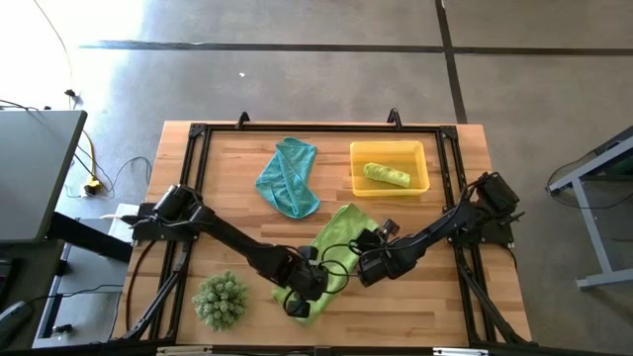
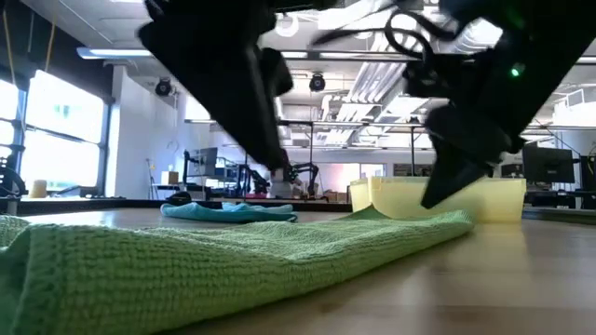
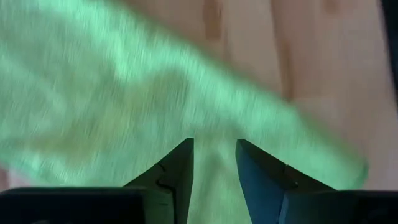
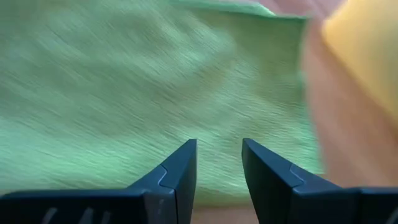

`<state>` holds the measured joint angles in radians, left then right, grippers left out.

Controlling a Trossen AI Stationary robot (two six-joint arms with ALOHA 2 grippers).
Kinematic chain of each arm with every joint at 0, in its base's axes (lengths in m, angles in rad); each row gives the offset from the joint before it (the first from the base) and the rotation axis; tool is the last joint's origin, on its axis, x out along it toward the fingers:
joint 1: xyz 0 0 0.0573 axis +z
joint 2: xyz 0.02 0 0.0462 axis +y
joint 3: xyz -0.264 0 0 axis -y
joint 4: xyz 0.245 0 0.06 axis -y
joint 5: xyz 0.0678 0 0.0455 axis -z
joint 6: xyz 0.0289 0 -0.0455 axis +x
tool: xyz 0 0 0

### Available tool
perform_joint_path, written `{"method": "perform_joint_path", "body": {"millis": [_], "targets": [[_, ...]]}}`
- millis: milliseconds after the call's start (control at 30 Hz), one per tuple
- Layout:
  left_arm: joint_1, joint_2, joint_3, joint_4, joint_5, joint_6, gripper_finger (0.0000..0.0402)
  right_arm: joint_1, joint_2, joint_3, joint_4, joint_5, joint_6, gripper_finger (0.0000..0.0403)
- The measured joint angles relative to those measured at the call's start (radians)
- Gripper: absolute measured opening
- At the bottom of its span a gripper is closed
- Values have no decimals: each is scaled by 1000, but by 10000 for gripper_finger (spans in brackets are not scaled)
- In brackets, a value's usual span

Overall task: Roll microfiber towels into tight, uniform cylinder then place into a basket
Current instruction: Roll the green towel

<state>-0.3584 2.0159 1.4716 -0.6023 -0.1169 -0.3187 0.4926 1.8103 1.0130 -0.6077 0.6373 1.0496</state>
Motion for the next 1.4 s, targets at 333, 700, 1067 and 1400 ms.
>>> {"method": "perform_joint_path", "body": {"millis": [333,700,1067,1400], "targets": [[-13,-2,-27,-253,1,-113,110,6,64,0,294,-52,-35,121],[-87,1,-129,8,15,-269,110,20,117,2,259,-14,-200,121],[-95,7,-179,473,-85,-139,110,-42,105,2,238,151,-543,121],[-73,-118,-178,141,-122,-70,110,36,18,13,360,-5,-201,121]]}}
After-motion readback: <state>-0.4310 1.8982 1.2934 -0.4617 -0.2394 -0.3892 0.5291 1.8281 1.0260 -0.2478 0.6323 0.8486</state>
